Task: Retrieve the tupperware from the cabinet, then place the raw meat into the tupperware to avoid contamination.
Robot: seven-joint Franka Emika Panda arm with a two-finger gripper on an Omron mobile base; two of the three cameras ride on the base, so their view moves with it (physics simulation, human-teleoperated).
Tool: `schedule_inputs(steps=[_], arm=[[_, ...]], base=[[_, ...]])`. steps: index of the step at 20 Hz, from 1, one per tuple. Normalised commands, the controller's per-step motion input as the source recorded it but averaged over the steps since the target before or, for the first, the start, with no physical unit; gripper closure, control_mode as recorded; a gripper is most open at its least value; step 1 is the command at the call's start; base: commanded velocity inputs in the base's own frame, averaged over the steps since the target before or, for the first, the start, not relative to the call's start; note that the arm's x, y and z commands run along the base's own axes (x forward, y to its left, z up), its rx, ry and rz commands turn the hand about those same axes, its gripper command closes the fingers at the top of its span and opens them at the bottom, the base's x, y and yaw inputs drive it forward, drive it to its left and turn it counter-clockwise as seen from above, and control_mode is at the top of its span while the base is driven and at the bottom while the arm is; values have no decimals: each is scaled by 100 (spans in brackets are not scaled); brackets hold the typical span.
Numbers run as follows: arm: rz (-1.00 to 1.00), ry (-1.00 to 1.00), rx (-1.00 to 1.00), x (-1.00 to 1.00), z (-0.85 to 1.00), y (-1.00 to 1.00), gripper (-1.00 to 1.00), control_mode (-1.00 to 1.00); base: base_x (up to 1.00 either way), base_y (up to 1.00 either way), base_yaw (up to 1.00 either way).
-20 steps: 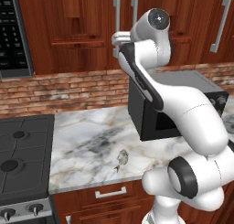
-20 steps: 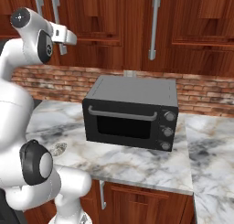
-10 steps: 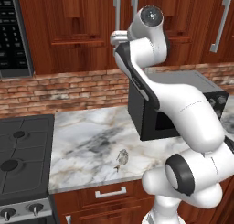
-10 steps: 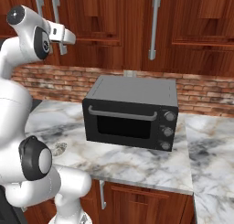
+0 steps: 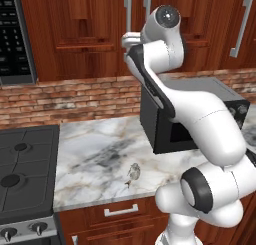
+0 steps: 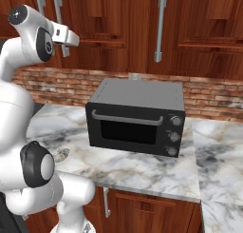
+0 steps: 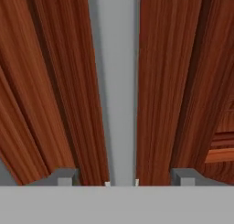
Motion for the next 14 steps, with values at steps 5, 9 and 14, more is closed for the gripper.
schedule_inputs(steps=[5, 9, 14], arm=[[4, -4, 0, 33, -5, -11, 100, -100], [1, -1, 0, 27, -5, -4, 100, -100], [-2, 2, 0, 14, -1, 4, 100, -100]], base=[[0, 0, 0], [0, 0, 0], [0, 0, 0]])
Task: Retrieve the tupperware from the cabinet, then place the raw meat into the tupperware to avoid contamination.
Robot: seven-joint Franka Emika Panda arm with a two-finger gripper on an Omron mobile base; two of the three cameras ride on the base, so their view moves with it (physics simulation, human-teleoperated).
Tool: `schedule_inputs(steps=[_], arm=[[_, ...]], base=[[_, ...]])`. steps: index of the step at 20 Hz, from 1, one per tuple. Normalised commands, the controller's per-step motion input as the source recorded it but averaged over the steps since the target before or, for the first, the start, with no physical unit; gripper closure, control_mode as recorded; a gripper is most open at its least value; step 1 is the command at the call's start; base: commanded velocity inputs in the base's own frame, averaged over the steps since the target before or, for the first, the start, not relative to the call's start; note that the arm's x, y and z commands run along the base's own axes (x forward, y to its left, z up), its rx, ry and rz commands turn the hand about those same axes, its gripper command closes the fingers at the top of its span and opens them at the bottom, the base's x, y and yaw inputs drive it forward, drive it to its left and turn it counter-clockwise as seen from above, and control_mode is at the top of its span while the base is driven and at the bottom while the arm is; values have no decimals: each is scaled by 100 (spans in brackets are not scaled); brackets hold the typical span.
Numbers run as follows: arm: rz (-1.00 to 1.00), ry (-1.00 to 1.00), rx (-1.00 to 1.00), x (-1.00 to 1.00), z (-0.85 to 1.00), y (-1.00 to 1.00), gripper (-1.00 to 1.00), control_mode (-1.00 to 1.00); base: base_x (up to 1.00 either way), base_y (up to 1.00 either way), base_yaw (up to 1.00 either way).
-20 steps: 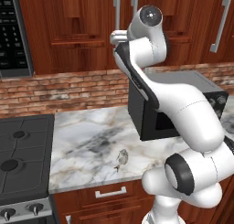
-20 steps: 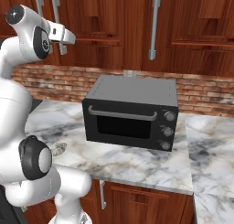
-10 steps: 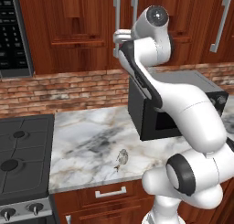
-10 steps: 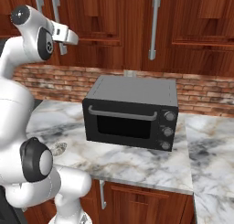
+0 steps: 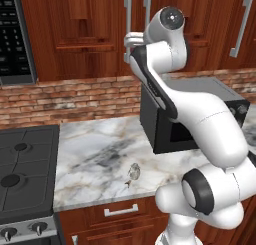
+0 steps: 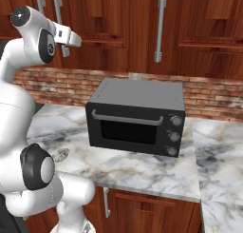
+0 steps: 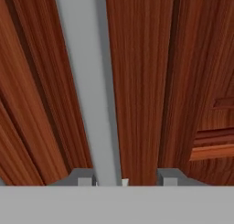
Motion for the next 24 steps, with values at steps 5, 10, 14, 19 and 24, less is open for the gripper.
schedule_inputs(steps=[5, 10, 14, 19, 24], arm=[[-2, 3, 0, -32, 7, 0, 100, -100], [0, 0, 0, -79, 6, -15, 100, -100], [0, 0, 1, -87, 0, -33, 100, -100], [1, 0, 6, -86, 0, -56, 100, -100], [5, 0, 6, -74, 0, -51, 100, -100]], base=[[0, 0, 0], [0, 0, 0], [0, 0, 0], [0, 0, 0], [0, 0, 0]])
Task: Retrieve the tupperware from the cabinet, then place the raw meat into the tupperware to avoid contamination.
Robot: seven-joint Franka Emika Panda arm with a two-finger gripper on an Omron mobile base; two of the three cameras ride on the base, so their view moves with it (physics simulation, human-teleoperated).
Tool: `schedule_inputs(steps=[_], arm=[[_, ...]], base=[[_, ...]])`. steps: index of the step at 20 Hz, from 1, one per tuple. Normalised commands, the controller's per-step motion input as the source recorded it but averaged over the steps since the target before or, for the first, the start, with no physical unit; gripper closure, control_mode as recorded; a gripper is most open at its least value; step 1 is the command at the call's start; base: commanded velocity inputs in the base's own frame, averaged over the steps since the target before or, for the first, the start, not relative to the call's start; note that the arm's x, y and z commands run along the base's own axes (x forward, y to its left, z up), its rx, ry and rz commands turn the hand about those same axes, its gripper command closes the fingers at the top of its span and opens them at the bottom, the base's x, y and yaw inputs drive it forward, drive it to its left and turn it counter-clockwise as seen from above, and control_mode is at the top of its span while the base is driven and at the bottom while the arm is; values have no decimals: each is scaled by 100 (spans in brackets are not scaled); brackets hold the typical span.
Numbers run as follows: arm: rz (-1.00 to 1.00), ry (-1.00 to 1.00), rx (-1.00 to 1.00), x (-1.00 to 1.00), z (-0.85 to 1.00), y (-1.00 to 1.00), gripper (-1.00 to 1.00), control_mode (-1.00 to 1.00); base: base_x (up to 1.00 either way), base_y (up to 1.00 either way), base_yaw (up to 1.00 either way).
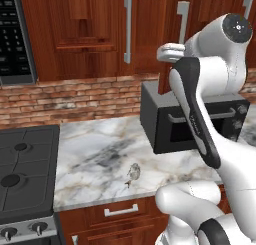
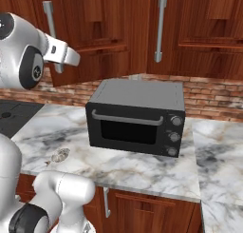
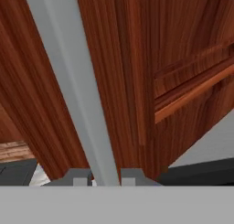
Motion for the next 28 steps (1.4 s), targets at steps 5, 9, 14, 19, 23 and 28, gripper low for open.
schedule_inputs(steps=[5, 9, 14, 19, 23, 28], arm=[[5, 0, 1, -43, 0, -33, 100, -100], [1, 2, 1, -21, 0, -11, -100, -100], [-1, 0, 0, -14, 0, 0, -100, -100], [-1, 0, 0, -13, 1, 0, -100, -100], [-2, 0, -5, -34, 18, 3, -100, -100], [-5, 0, -16, -35, 32, 30, -100, -100]], base=[[0, 0, 0], [0, 0, 0], [0, 0, 0], [0, 0, 0], [0, 0, 0], [0, 0, 0]])
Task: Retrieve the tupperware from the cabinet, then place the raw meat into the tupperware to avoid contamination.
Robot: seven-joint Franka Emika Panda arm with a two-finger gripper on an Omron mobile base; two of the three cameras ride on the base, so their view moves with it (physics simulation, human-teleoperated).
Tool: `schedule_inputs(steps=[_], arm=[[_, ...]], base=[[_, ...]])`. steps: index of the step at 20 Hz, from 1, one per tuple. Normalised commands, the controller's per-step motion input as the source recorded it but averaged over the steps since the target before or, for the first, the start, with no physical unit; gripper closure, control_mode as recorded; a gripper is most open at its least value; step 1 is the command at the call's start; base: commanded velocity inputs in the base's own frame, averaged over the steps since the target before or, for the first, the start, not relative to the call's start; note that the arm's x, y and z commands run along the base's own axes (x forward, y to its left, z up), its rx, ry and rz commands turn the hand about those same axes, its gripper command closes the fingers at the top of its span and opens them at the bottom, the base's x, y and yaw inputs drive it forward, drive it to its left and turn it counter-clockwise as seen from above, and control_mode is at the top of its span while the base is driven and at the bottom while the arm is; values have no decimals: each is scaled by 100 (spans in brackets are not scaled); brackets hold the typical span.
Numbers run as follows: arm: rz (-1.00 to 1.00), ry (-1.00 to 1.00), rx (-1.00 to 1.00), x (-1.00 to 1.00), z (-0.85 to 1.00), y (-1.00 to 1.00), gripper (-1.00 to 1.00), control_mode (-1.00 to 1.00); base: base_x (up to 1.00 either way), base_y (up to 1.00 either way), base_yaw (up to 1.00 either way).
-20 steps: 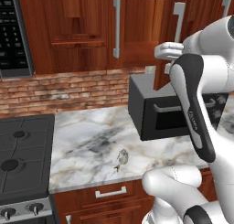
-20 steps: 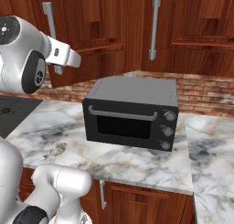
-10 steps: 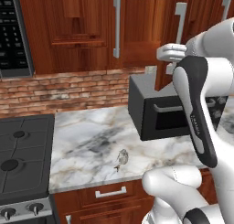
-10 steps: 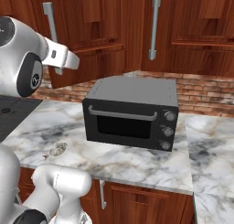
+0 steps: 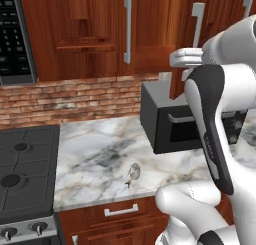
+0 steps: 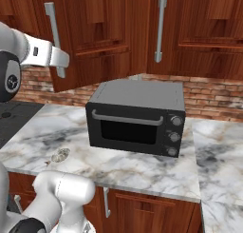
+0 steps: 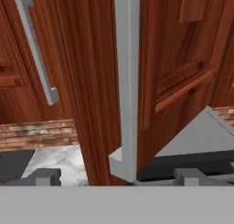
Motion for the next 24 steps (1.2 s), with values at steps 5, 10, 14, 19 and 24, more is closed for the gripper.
schedule_inputs(steps=[5, 10, 14, 19, 24], arm=[[-4, 3, -20, -27, 15, 46, -100, -100], [-1, 9, -28, -21, 0, 57, -100, -100], [0, 14, -27, -6, 0, 51, -100, -100], [1, 29, -27, 26, -6, 35, -100, -100], [5, 37, -29, 45, -20, 10, -100, -100]], base=[[0, 0, 0], [0, 0, 0], [0, 0, 0], [0, 0, 0], [0, 0, 0]])
